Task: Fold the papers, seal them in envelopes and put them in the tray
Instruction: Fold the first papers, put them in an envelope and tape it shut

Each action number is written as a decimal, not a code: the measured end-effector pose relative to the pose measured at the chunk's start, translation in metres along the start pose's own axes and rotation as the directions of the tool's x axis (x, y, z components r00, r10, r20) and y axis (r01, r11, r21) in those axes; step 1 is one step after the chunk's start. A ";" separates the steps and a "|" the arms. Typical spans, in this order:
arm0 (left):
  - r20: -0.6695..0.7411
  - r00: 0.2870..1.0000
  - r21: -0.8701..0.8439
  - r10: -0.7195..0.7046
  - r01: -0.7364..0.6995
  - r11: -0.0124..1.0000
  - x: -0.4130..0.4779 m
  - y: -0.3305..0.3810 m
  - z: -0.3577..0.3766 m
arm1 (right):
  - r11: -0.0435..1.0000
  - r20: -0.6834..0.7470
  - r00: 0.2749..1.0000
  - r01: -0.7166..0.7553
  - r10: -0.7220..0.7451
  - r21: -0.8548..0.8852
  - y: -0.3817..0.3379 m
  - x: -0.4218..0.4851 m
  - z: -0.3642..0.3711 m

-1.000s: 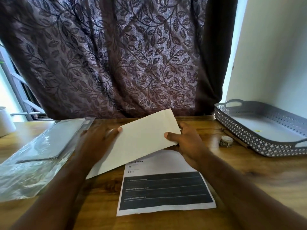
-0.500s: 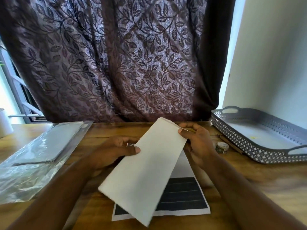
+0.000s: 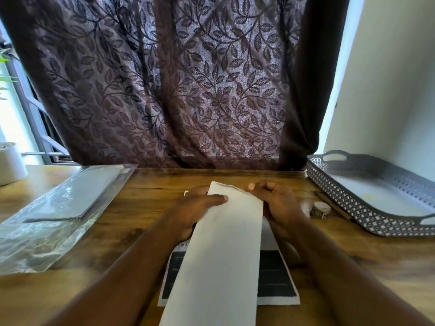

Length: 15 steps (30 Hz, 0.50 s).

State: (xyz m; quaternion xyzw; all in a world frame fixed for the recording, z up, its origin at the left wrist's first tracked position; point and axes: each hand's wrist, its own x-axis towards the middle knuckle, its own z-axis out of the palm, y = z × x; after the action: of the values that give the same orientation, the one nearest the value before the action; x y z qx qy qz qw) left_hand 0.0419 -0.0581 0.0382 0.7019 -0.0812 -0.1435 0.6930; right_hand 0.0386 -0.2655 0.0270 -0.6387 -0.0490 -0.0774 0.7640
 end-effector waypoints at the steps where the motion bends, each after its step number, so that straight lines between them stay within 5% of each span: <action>1: -0.022 1.000 -0.007 0.014 -0.014 1.000 0.002 -0.002 -0.001 | 0.998 0.014 1.000 0.024 -0.024 -0.064 0.001 0.001 0.001; 5: -0.145 0.988 0.091 0.046 -0.033 0.995 0.012 -0.006 -0.002 | 0.971 0.056 0.996 0.081 -0.070 -0.224 0.000 0.001 -0.001; 15: -0.173 0.971 0.252 0.167 -0.120 0.960 0.020 -0.013 -0.013 | 0.905 0.104 0.990 0.126 -0.091 -0.405 0.003 0.001 -0.004</action>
State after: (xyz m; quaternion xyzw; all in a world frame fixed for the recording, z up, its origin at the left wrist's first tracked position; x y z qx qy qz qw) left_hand 0.0637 -0.0516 0.0233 0.7830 -0.0814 -0.0131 0.6165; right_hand 0.0404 -0.2685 0.0235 -0.7839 -0.0986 -0.1019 0.6045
